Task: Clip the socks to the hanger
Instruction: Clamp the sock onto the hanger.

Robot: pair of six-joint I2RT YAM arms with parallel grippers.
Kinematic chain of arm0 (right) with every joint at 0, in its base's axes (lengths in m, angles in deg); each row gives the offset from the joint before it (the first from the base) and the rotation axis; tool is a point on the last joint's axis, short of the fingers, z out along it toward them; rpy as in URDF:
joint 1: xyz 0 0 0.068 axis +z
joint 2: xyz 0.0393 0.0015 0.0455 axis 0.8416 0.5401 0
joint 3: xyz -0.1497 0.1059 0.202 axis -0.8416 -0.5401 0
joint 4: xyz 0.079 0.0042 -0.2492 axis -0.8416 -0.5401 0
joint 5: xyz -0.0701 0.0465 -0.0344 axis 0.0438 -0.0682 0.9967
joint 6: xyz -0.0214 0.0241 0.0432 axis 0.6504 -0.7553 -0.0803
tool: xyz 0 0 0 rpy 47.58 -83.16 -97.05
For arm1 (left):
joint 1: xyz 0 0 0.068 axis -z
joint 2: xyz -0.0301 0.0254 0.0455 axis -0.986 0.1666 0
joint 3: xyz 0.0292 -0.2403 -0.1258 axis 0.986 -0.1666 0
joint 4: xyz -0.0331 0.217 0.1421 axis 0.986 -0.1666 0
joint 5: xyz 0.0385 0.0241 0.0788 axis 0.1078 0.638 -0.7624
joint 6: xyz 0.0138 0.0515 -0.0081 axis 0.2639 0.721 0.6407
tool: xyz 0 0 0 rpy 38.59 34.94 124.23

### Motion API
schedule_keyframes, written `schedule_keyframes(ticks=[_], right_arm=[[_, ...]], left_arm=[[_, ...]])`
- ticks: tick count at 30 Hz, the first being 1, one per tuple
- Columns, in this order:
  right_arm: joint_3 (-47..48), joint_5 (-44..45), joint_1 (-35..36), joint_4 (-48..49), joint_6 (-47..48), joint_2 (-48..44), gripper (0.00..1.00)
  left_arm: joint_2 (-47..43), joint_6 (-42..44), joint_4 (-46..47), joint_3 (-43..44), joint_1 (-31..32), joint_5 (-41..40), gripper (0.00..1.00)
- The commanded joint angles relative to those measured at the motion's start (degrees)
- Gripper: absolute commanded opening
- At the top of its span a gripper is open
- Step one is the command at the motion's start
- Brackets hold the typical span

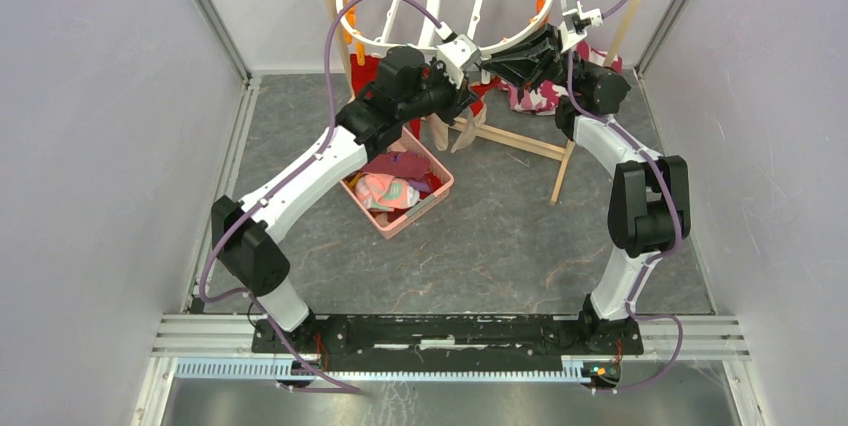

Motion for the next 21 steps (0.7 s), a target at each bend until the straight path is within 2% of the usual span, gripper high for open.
schedule_keyframes(ticks=[1,21], right_arm=[[1.9,-3.16,0.37,16.13,-2.73,0.38,0.15],[1.64,-3.24,0.47,18.58,-5.12,0.71,0.15]], left_arm=[[0.45,1.0,1.44,2.49,-0.37,-0.86,0.02],[0.54,-3.21,3.12,2.92,-0.43,-2.79,0.02]])
